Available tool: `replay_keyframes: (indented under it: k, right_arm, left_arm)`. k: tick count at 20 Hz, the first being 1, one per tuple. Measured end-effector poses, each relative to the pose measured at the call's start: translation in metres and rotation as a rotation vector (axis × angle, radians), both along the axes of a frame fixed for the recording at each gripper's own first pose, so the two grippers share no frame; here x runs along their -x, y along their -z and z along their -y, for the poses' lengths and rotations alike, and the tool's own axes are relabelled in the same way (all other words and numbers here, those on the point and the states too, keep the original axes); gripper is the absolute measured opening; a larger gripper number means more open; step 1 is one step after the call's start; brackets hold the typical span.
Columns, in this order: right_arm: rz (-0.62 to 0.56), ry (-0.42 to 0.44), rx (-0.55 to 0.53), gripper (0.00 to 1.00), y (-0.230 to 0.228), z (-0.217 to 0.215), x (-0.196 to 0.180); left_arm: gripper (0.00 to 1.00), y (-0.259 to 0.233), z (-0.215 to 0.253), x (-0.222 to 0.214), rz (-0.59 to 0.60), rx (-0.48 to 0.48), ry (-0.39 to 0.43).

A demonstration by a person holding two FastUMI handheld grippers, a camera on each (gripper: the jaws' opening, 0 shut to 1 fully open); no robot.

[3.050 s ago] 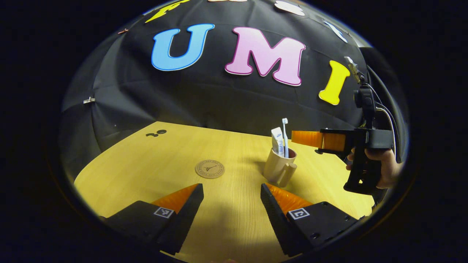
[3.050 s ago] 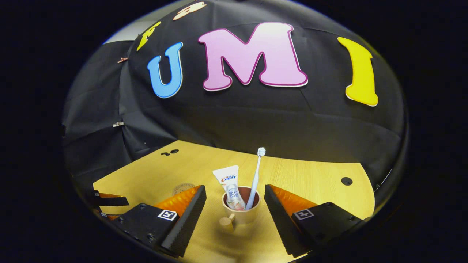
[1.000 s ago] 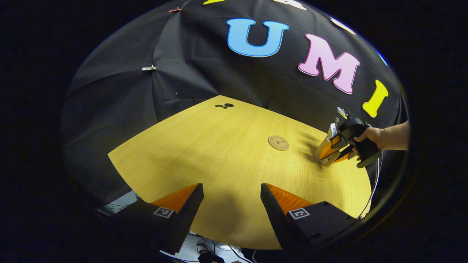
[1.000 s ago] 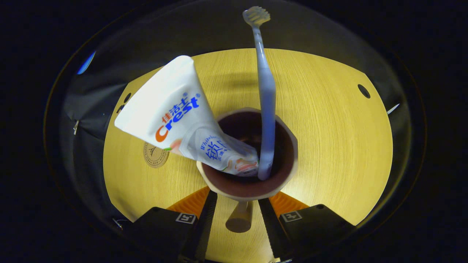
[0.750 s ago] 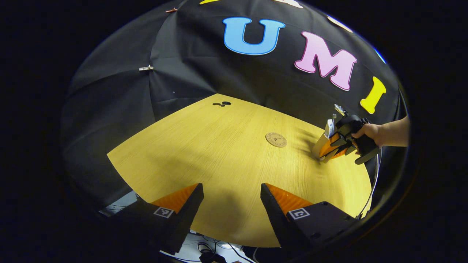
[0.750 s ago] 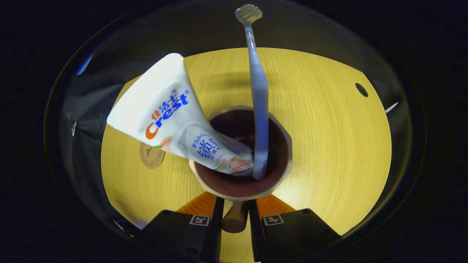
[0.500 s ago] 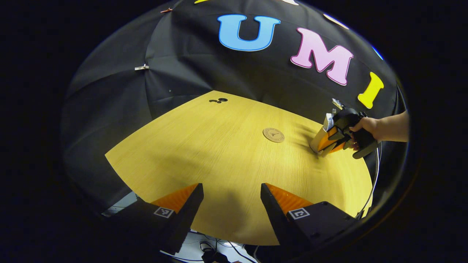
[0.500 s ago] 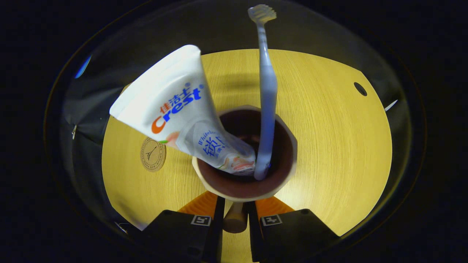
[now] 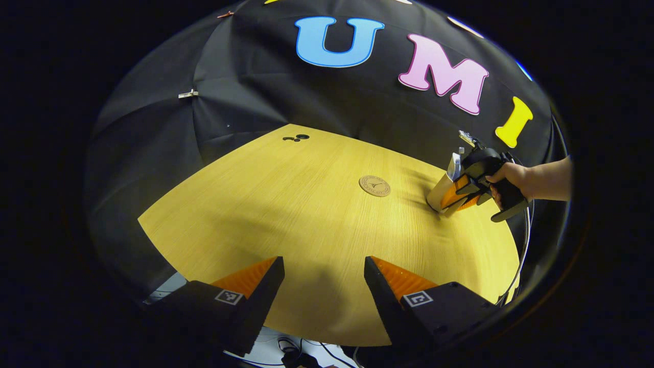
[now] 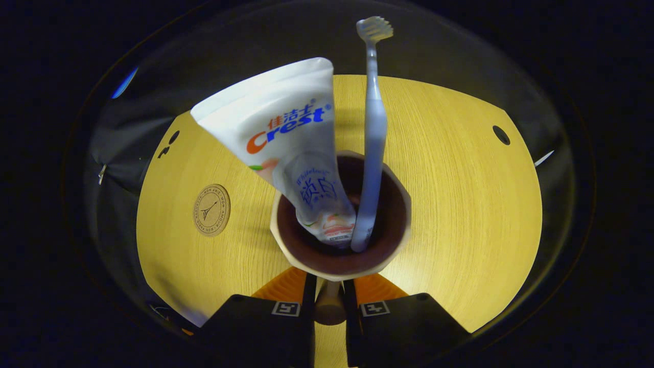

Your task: Put the toothbrush and toothpaste on the desktop into the cup, then pick up the cup and place it on the coaster on the desktop.

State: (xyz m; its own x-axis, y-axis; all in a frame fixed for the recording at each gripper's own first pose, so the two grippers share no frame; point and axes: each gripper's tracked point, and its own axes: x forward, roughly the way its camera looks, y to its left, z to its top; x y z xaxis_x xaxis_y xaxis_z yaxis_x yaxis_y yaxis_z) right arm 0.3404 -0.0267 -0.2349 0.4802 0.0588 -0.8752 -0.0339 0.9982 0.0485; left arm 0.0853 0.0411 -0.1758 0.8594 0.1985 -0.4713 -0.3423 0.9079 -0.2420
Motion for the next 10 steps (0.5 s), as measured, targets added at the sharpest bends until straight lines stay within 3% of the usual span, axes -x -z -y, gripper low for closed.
replay_keyframes:
  k: [1, 2, 6, 7, 8, 10]
  right_arm:
    - [0.014, -0.001, -0.004, 0.23, -0.001, -0.001, 0.0]
    - [0.035, -0.005, -0.003, 0.28, -0.003, -0.003, 0.001]
    - [0.094, -0.043, -0.022, 0.28, -0.013, -0.026, -0.003]
    - [0.098, -0.043, -0.04, 0.32, -0.016, -0.035, -0.005]
    - [0.103, -0.045, -0.05, 0.28, -0.021, -0.04, -0.007]
    - [0.118, -0.075, -0.039, 0.28, -0.027, -0.051, -0.012]
  left_arm:
    - [0.98, 0.001, 0.001, -0.001, -0.003, -0.002, 0.006]
    - [0.98, 0.002, 0.002, -0.002, -0.007, -0.003, 0.011]
    - [0.98, 0.009, 0.005, -0.007, -0.025, 0.004, 0.033]
    - [0.98, 0.009, 0.005, -0.009, -0.025, 0.004, 0.039]
    - [0.98, 0.009, 0.004, -0.01, -0.026, 0.005, 0.043]
    - [0.98, 0.012, 0.005, -0.013, -0.035, 0.005, 0.05]
